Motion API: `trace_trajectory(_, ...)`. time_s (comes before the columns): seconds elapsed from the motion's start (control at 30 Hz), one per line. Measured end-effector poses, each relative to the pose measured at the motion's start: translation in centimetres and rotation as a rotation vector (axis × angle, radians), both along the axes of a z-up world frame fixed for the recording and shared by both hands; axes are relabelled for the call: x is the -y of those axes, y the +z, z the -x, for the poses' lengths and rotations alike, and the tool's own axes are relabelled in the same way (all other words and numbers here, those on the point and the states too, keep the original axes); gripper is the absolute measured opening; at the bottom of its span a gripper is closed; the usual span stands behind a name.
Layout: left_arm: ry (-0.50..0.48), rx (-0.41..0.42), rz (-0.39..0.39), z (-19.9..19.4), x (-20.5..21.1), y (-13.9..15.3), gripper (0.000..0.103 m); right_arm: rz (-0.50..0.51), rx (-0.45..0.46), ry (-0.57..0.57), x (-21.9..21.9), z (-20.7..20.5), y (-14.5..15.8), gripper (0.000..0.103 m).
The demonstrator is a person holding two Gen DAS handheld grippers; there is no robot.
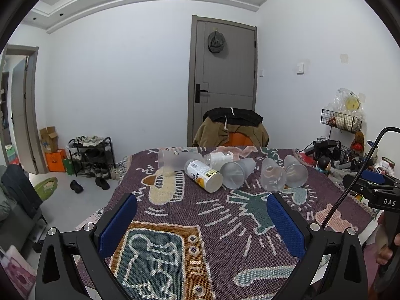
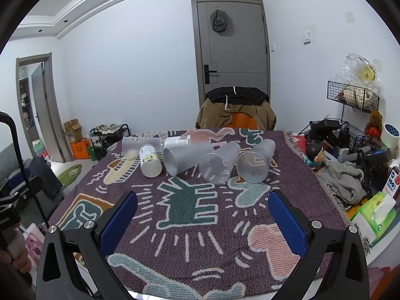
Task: Flip cup upside down
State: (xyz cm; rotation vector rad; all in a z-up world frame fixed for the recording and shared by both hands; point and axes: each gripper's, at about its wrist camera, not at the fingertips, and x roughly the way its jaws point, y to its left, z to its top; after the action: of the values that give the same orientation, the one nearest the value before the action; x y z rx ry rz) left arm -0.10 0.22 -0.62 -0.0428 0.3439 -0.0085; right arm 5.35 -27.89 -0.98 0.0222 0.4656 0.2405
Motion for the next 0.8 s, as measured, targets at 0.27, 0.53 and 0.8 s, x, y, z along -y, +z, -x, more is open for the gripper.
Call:
trace_trajectory(0.27, -0.004, 0.003, 0.008, 0.05, 0.01, 0.0, 0.103, 0.002, -0.009, -0.004, -0.12, -0.07, -0.18, 0.103)
trace_trajectory(0.53, 0.0, -0.01, 0.018, -0.21, -0.29, -0.03, 0.103, -0.005, -0.013, -0.007, 0.03, -0.11, -0.37, 0.103)
trace_trajectory(0.8, -0.013, -0.018, 0.018, -0.48, -0.13, -0.23, 0.103, 0.002, -0.025, -0.002, -0.18, -0.52, -0.51, 0.103)
